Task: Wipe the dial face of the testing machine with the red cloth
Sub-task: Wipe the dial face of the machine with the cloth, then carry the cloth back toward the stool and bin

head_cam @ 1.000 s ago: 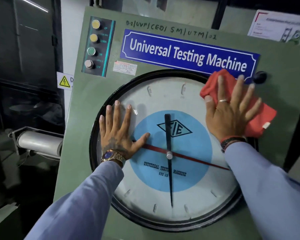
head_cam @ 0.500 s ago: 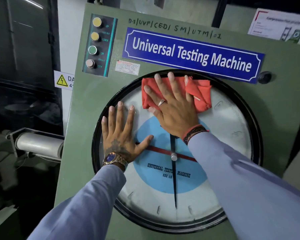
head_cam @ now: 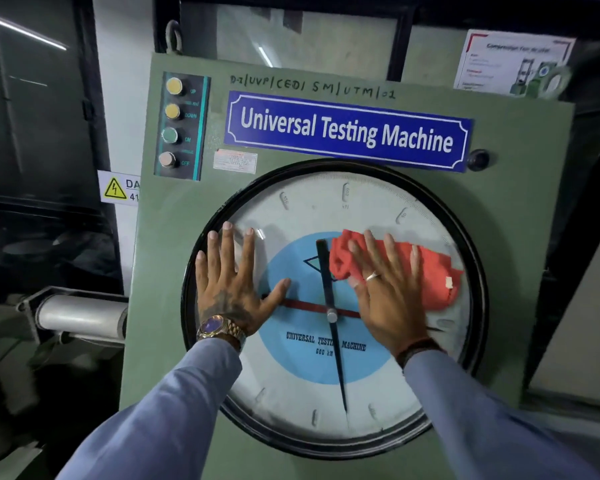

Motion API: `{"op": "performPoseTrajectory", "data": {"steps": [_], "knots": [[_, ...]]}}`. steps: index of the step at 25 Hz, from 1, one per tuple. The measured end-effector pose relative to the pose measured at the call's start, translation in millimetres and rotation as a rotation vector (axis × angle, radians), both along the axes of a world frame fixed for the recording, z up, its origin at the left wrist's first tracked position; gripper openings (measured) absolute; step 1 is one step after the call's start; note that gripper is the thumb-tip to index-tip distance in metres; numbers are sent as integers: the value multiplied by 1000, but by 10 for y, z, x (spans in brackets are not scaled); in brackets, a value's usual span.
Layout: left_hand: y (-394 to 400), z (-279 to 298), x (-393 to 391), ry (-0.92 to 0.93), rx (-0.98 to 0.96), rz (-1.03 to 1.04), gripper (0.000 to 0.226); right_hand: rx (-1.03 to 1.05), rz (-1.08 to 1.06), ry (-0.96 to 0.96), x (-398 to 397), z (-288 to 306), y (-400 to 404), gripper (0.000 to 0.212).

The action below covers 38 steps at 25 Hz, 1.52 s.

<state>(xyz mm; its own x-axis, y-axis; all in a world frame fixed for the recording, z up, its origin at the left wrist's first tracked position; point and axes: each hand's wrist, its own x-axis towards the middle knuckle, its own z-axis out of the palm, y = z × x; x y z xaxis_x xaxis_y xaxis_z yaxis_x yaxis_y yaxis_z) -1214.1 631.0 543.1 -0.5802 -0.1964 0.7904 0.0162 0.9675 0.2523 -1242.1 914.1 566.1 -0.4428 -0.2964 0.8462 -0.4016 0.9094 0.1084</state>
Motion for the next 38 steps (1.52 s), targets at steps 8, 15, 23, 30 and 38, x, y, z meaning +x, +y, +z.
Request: {"op": "performPoseTrajectory", "data": {"steps": [8,15,23,30,38], "knots": [[-379,937,624,133,-57,60,95,-1968,1222,-521,685,1018,-531,65],[-780,1152,1350,135,-137,177,90,-1815,1711,-921,1259,679,-984,92],[-1827,650,2762,-15,-107,383,93,-1555,2012,-1522,2099,320,-2398,81],[-3163,-397,4623,-185,-157,667,86,-1320,1873,-2037,3352,-735,-4215,91],[-4226,-2256,6436,-428,-62,815,89,-1209,1742,-2427,4605,-2280,-5620,93]]}}
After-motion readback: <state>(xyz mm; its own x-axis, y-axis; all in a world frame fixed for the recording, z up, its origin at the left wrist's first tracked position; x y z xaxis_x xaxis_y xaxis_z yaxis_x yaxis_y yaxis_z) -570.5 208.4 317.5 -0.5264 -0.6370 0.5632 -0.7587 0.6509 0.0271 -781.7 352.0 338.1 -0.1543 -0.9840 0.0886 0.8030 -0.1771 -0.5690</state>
